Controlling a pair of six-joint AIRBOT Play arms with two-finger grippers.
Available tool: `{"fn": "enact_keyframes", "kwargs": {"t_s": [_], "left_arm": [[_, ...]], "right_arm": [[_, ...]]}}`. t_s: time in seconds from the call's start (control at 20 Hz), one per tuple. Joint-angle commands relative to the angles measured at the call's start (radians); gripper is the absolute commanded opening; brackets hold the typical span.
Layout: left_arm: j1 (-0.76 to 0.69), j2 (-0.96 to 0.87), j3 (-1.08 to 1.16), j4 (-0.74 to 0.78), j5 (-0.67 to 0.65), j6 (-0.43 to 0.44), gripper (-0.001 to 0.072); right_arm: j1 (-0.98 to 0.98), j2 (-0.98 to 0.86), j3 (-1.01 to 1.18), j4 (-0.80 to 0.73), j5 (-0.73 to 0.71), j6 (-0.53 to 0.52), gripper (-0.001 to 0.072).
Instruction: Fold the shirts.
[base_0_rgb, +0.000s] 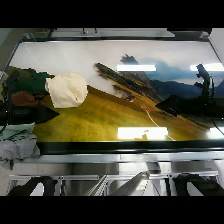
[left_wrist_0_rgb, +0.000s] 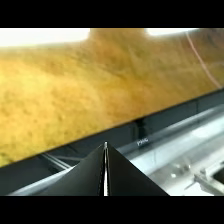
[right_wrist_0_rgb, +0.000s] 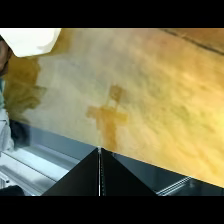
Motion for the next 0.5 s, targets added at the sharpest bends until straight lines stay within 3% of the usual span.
{"fn": "enact_keyframes", "kwargs": {"t_s": [0.0,0.05,0.1,0.15,0.2,0.35,0.45], "left_arm": [[0.003,-0.006,0.000,0.013,0.196,0.001,0.0019],[0.015,-0.027,0.006,0.015,0.273,0.001,0.0093],[0.035,-0.069,0.030,0.024,0.352,0.009,0.0478],[0.053,-0.123,0.064,0.039,0.406,0.009,0.0700],[0.084,-0.191,0.110,0.038,0.427,0.012,0.0698],[0.159,-0.430,0.260,0.037,0.389,0.015,0.0699],[0.186,-0.594,0.362,0.036,0.337,0.061,0.0699]], "right_arm": [[0.001,-0.008,0.000,0.007,-0.043,0.000,0.0018],[0.001,-0.016,0.000,0.007,-0.068,0.000,0.0022],[0.001,-0.027,0.000,0.007,-0.097,0.000,0.0115],[0.000,-0.041,0.000,0.006,-0.118,0.000,0.0397],[-0.001,-0.056,0.000,0.006,-0.135,0.000,0.0554],[-0.001,-0.105,0.000,0.005,-0.189,0.000,0.0552],[-0.001,-0.140,0.000,0.003,-0.210,-0.010,0.0552]]}}
